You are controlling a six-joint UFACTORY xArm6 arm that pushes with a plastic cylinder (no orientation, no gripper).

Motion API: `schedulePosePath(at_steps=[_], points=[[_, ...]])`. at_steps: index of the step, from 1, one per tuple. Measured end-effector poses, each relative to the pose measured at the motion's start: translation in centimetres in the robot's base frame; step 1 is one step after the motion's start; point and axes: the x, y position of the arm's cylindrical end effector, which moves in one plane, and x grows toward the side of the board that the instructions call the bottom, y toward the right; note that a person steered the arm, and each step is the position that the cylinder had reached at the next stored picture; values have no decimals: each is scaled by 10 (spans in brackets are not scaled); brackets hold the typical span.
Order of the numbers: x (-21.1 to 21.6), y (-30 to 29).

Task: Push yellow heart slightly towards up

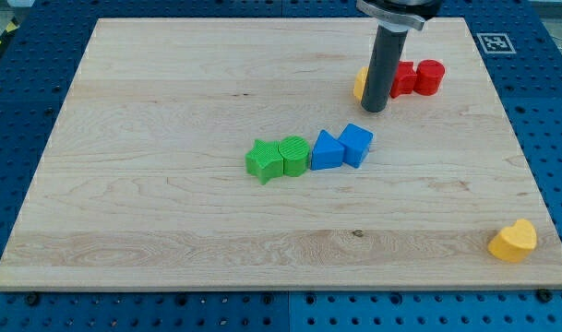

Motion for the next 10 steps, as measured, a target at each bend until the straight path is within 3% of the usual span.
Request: schedulePosePath(at_steps=[3,10], points=[[-4,-9],[63,36]])
